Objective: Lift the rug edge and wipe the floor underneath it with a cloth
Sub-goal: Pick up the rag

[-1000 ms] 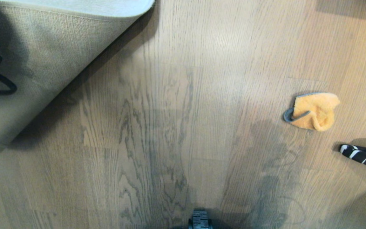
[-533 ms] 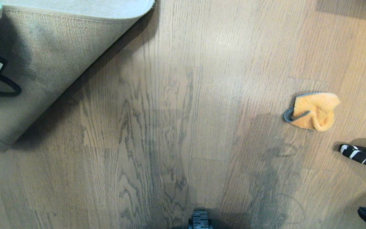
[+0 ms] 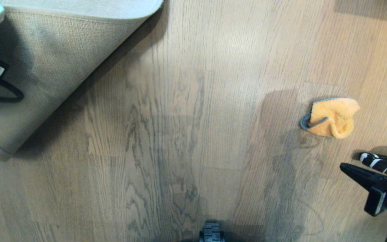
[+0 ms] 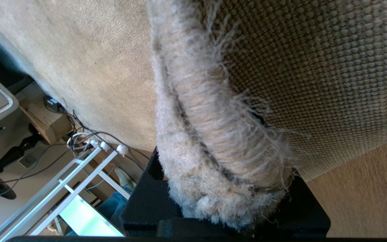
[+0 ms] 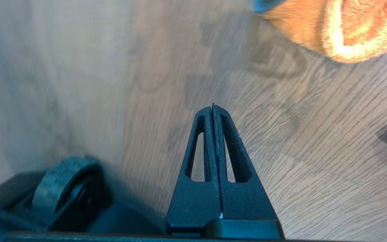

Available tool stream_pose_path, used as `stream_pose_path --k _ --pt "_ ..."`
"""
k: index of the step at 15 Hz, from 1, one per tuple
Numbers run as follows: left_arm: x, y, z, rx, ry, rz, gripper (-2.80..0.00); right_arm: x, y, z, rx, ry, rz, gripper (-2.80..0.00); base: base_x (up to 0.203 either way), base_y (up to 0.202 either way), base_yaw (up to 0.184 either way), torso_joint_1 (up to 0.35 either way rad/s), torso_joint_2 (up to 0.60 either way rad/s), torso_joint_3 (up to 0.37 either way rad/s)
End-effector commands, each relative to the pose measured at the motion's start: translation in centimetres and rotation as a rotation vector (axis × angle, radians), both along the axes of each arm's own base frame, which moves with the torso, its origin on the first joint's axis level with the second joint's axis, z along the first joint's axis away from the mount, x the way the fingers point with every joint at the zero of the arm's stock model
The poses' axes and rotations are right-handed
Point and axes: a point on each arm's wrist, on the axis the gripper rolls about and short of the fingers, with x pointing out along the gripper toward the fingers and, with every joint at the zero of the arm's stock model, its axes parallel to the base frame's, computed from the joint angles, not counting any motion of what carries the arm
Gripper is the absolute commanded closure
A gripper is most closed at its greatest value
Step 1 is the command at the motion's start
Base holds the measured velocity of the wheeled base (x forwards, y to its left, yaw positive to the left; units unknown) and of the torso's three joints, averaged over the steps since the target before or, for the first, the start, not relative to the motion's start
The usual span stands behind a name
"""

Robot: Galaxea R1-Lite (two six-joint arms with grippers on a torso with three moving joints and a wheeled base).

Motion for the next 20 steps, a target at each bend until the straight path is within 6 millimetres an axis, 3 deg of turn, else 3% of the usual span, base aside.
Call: stream_pose_path --k 1,6,7,14,20 --pt "0.1 0.0 -0.1 0.003 0.004 0.004 0.00 3.3 -0.4 0.2 0.010 0.039 -0.045 0.00 0.000 0.000 0.000 0.000 0.00 0.000" --pt "0.2 0.0 -0.1 0.002 0.006 0.005 0.00 6.6 -1.1 0.9 0.041 -0.025 -0.096 0.00 0.000 0.000 0.000 0.000 0.00 0.000" --pt "0.3 0.0 -0.2 0.002 0.010 0.005 0.00 6.8 -1.1 0.8 0.044 -0.030 -0.096 -2.80 0.000 0.000 0.000 0.000 0.00 0.000" --pt "0.5 0.1 -0.3 0.001 0.013 0.019 0.00 7.1 -1.7 1.1 0.063 -0.061 -0.123 -2.80 0.000 0.000 0.000 0.000 0.00 0.000" --pt "0.6 0.1 -0.4 0.001 0.018 0.019 0.00 9.8 -2.7 1.5 0.063 -0.104 -0.163 -2.80 0.000 0.000 0.000 0.000 0.00 0.000"
